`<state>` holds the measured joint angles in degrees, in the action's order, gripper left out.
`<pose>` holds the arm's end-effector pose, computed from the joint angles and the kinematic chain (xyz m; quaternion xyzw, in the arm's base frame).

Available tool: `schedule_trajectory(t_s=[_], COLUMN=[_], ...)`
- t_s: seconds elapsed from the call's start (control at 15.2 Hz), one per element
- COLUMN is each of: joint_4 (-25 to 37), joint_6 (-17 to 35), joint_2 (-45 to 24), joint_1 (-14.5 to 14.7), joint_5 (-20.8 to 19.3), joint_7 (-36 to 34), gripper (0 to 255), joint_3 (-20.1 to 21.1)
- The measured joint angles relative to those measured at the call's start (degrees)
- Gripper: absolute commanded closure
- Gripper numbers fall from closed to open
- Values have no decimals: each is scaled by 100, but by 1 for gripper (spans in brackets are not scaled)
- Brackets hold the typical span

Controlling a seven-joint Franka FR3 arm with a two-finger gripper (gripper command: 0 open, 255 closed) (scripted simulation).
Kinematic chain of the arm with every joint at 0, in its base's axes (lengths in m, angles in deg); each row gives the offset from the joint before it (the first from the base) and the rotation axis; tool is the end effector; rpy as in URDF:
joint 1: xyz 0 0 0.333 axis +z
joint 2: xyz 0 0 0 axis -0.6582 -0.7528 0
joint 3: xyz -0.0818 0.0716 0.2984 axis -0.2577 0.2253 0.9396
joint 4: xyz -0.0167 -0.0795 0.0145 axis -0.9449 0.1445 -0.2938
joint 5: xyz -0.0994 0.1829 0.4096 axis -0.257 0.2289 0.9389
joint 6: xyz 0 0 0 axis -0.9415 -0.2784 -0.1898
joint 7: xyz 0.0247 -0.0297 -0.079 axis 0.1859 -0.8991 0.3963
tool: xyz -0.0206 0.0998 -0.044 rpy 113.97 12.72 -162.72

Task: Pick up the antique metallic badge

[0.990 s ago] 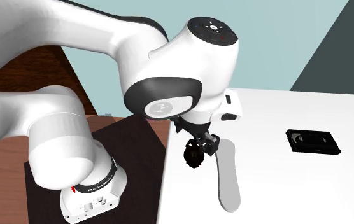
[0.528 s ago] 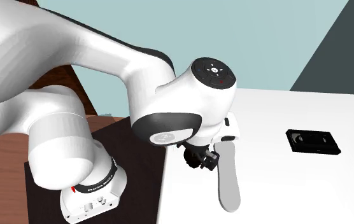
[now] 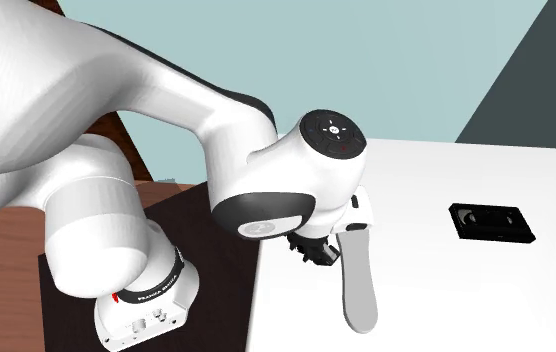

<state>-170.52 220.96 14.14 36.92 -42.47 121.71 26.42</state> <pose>0.3080 -0.1633 0.2416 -0.9902 -0.1286 -0.0242 0.0493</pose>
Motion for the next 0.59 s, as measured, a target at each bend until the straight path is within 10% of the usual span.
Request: schedule_trajectory(t_s=[0.59], joint_4=[34], joint_6=[-156], joint_2=[136], joint_1=[-27], joint_5=[5], joint_7=[-20], gripper=[255], joint_3=[52])
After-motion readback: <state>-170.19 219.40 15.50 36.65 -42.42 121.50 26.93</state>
